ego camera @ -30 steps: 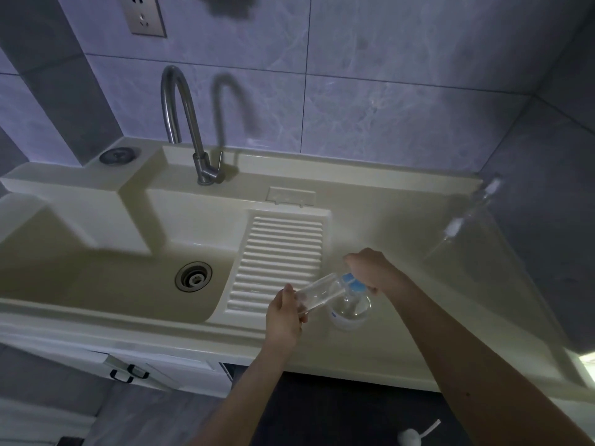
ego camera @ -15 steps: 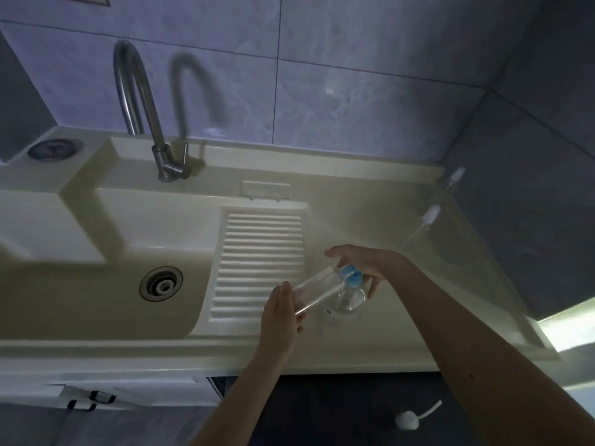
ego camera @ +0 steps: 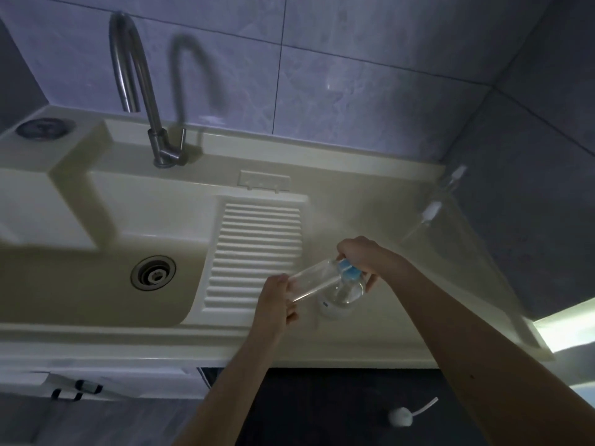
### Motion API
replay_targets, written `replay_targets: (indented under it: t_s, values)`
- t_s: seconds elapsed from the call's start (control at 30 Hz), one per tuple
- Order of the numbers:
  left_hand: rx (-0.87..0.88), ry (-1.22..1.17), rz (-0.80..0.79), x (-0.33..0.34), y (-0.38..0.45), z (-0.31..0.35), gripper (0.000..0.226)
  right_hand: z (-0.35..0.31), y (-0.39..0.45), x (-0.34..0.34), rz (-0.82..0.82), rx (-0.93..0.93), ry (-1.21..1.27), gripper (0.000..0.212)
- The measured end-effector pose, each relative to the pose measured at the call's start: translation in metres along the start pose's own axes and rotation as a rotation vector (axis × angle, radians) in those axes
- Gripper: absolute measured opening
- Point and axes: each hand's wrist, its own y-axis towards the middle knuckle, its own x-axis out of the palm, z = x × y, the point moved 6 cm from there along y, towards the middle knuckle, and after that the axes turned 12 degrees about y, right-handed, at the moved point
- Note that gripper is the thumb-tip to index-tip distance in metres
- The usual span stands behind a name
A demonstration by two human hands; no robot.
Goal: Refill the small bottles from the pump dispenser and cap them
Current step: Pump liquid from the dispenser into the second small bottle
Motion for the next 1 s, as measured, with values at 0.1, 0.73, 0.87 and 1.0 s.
replay_targets:
  t_s: [0.1,0.73,0.87,1.0]
  values:
    - [-0.006,-0.261,-0.073,0.001,-0.010,0.001,0.021,0.002,0.001,0.001,-0.049,0.008,0.037,0.041]
    - [0.092,-0.061,-0.196,-0.001,-0.017,0.006,0.031,0.000,0.008,0.003,-0.056,-0.028,-0.045,0.036]
    - [0.091,0.023,-0.191,-0.002,-0.020,0.006,0.033,-0.002,0.009,0.002,-0.026,-0.044,-0.044,0.037]
    - [0.121,0.099,-0.184,-0.005,-0.018,0.001,0.021,0.000,0.007,0.003,-0.063,-0.001,-0.020,0.041]
